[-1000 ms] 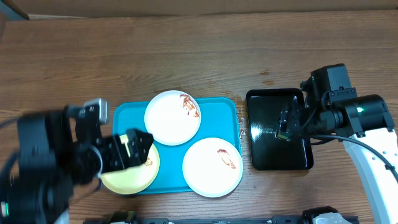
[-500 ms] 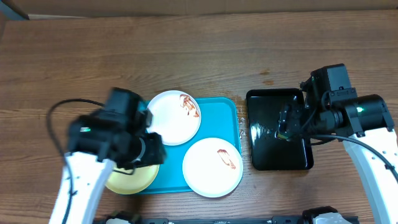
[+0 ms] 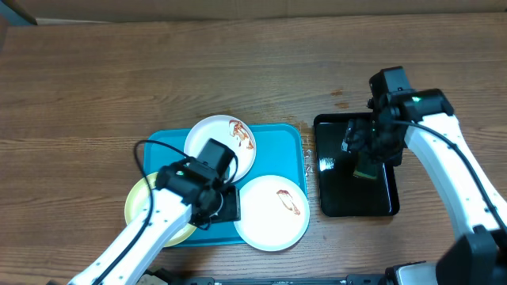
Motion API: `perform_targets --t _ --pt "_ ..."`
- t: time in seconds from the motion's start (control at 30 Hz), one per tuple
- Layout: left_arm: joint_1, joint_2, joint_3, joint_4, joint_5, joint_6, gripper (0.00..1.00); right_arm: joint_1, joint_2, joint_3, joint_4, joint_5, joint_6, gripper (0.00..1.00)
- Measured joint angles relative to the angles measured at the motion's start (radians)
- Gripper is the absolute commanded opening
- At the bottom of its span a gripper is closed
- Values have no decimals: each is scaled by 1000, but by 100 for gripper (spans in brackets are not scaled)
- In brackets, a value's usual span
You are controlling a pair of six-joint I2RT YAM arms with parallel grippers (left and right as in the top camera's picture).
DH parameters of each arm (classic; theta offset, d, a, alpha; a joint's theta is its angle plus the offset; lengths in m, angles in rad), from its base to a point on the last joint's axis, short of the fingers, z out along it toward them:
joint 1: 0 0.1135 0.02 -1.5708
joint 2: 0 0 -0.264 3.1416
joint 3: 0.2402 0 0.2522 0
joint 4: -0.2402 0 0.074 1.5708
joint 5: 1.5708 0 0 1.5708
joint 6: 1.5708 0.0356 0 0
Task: Clean dirty plates on tray and stack at the side
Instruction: 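Reach the left gripper to the rim of the front white plate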
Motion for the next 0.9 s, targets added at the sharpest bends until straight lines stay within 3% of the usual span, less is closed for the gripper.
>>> perform_targets --t 0.43,0.7,0.9 --pt "-52 174 -48 137 -10 -67 49 0 93 0 94 80 52 77" --pt "-92 283 -49 230 -22 -104 20 -3 141 -1 109 148 82 76" --pt "-93 294 -49 233 -47 -116 8 -24 141 -43 123 164 100 76"
